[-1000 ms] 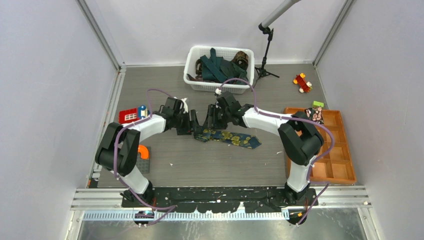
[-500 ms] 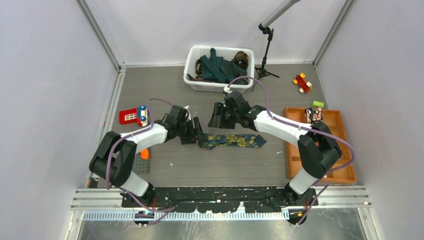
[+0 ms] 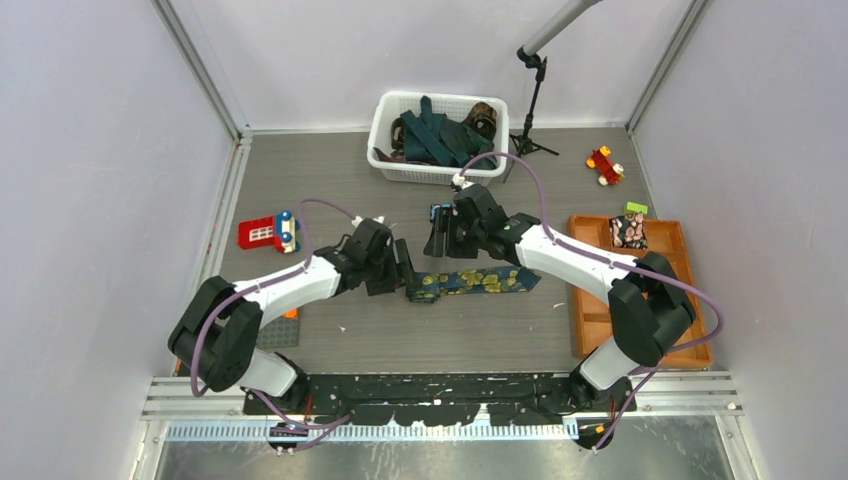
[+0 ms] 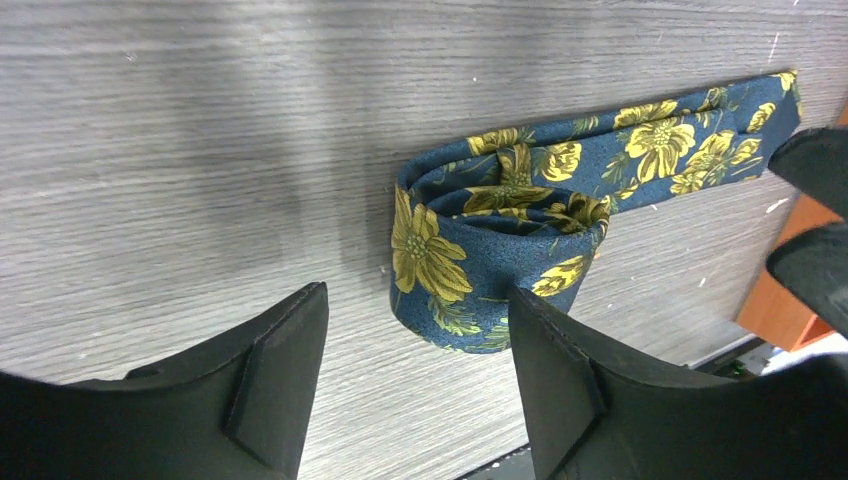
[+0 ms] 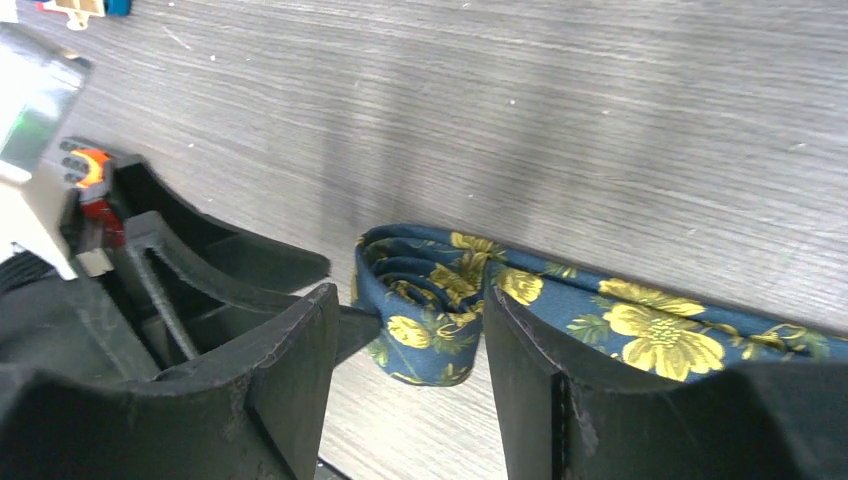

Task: Roll the ties
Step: Roll the tie into the bin.

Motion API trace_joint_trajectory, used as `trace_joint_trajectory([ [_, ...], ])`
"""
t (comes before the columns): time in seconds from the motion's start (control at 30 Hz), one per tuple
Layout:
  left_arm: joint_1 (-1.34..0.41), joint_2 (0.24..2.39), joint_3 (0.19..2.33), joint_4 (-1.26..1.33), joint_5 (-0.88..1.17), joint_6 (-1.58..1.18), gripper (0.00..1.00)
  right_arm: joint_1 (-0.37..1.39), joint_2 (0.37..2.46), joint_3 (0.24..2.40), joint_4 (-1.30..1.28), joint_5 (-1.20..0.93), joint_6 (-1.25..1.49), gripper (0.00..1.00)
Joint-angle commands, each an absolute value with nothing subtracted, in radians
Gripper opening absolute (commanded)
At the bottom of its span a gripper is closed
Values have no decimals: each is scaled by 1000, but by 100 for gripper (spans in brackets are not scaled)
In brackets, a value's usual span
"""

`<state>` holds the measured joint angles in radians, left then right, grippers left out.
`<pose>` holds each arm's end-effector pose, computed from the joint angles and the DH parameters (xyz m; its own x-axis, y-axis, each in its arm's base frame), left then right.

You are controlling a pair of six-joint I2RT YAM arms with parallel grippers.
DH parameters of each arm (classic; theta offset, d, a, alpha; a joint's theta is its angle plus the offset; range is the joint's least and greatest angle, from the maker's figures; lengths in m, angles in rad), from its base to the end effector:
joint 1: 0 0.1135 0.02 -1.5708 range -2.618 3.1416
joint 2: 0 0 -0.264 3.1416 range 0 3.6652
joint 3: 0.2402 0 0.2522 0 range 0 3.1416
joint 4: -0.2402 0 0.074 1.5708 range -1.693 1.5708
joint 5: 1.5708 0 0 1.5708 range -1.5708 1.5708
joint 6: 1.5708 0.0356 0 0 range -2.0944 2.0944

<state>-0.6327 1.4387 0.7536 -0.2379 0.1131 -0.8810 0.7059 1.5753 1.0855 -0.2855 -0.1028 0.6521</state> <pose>0.2225 -0.1681 0.1794 -0.9048 -0.2869 -0.3146 -0.0872 0.8480 -0.5227 0.2592 0.2258 0.2386 -0.8488 0.0697 -0.5241 -0.2340 0.8394 0.4905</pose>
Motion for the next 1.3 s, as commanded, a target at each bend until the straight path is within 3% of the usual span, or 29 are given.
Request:
trace_joint_trajectory([
  [0.0,-632,1389,808,-280,32,-776,68,712,1532,1076,-262,13,527,60],
  [0.3,-633,1336,809,-296,12,-647,72,712,1517,1079,-253,-70,597,59],
  [0.7,-633,1316,684,-94,250,-550,71,751,1466,957,-218,-135,675,55],
  [1.27,-633,1520,692,72,278,-552,70,751,1603,887,-108,-152,693,38],
])
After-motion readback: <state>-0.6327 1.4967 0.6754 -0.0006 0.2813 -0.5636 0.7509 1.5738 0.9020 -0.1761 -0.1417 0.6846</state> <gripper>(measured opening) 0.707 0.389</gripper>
